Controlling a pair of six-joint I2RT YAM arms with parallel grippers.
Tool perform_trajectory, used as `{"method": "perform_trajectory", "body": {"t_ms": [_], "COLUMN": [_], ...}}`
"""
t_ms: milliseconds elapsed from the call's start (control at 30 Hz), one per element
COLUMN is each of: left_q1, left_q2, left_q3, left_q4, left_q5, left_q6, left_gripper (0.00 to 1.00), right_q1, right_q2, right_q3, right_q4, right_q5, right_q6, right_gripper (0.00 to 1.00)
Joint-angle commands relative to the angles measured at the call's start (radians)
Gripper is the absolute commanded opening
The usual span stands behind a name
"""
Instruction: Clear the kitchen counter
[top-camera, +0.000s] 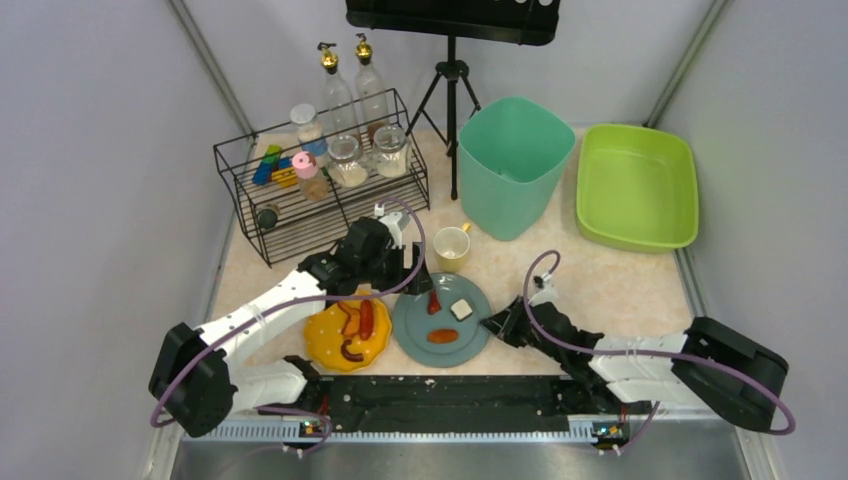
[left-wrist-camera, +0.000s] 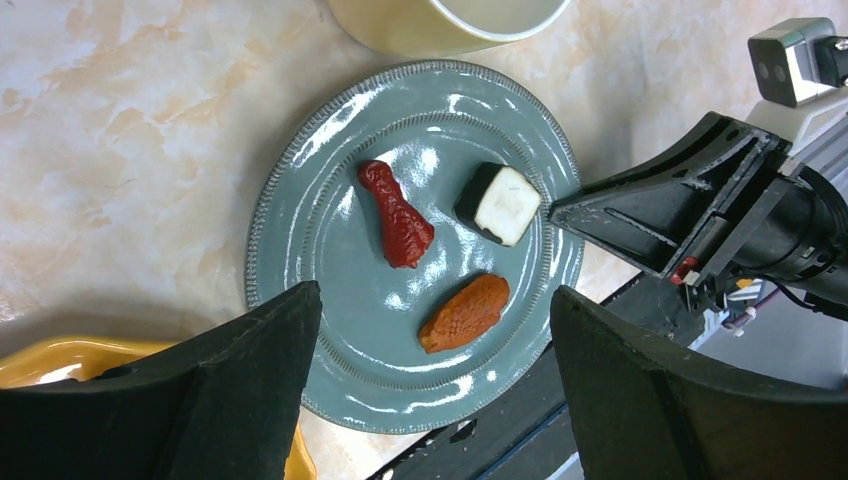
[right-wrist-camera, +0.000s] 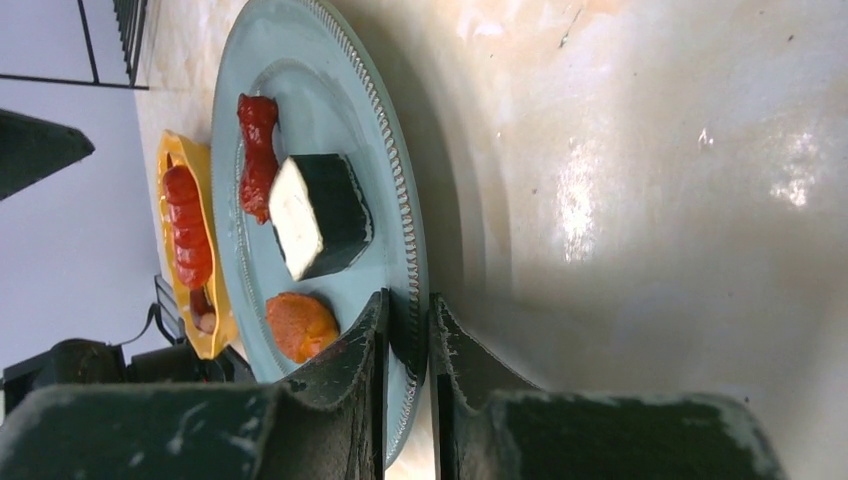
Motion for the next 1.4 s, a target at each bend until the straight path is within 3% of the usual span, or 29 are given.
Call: {"method": "perform_trajectory", "body": {"t_ms": [0,233,367,833,1367], "left_q1": [-0.006,-0.006,-0.006,-0.006,-0.006], "left_q2": [-0.017,-0.051,-0.058,-0.098,-0.143], "left_q3": [0.002,0.026,0.03,0.023,0.026], "left_q4": [0.019,-0.008,-0.012,-0.036,-0.054], "left_q5": [-0.006,-0.024,-0.027,-0.051,-0.066], "left_q6": [0.002,0.008,0.008,0.005,-0.003], "left_gripper": [0.89,0.89,0.89,0.89,0.89], "right_q1": [0.003,0.003,0.003,0.005,0.004], "right_q2": [-0.15,-0.588,-0.693,-0.545,-0.621], "right_q3": [-0.047,-0.049,-0.055,-0.07,-0.11], "right_q4": [-0.187,-0.484,-0.539,-0.292,-0.224], "right_q5": [0.007,0.072,0.068,-0.001,-0.019], "right_q6": [-0.055,-0.05,-0.034,0.011,0.096], "right_gripper": [0.0,0.0,0.0,0.0,0.0]}}
